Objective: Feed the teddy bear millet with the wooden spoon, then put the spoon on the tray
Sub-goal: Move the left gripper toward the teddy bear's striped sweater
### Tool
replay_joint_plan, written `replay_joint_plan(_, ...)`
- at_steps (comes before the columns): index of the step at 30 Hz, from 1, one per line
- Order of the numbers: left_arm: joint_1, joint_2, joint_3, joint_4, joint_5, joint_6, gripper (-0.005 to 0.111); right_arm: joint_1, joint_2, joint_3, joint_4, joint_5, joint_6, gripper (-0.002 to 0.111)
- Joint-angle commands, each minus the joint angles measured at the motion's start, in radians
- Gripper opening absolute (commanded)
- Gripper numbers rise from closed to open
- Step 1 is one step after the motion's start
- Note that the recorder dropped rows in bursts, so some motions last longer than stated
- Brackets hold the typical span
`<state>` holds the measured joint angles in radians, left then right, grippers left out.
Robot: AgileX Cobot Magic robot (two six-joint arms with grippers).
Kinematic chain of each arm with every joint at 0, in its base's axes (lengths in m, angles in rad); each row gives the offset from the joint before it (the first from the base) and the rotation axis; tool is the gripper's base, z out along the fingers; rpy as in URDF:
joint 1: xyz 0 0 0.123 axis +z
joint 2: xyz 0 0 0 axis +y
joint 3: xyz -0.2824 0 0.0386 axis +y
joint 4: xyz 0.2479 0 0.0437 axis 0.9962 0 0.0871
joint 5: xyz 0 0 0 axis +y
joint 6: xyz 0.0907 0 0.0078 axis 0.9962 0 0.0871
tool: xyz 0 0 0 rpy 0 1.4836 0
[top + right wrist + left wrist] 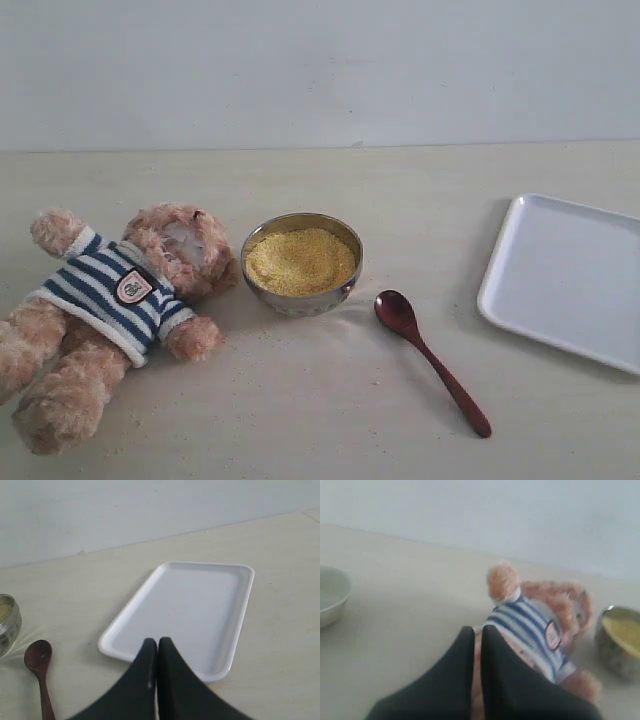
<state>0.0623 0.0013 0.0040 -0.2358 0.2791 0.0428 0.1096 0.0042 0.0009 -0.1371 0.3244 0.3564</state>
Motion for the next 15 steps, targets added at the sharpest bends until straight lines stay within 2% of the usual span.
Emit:
replay_joint_plan(1,-0.002,-0.001,-0.004,-0.340,-0.169,-0.009,0.005,0.001,-0.004,-0.001,-0.001,-0.004,0.002,0.000)
replay_joint_plan(3,-0.002,-0.001,-0.004,-0.435,-0.238,-0.009,0.005,0.001,-0.004,-0.001,-0.001,0.011,0.002,0.000)
replay_joint_plan(7,-0.002,-0.001,-0.004,-0.444,-0.461,-0.009,0.005,0.001,-0.004,-0.001,-0.001,0.004,0.002,0.000)
replay_joint_plan(12,-0.002,-0.001,-0.044,-0.432,-0.981,-0.168,0.005,0.001,-0.004,-0.001,-0.001,0.004,0.002,0.000)
replay_joint_plan(13,-0.002,0.029,-0.079,-0.420,-1.032,-0.154,0.005,0.001,-0.004,-0.001,-0.001,0.004,0.002,0.000)
replay_joint_plan(15,-0.002,0.131,-0.181,-0.390,-1.028,-0.071,0.005,0.001,-0.004,-0.001,-0.001,0.004,0.002,0.000)
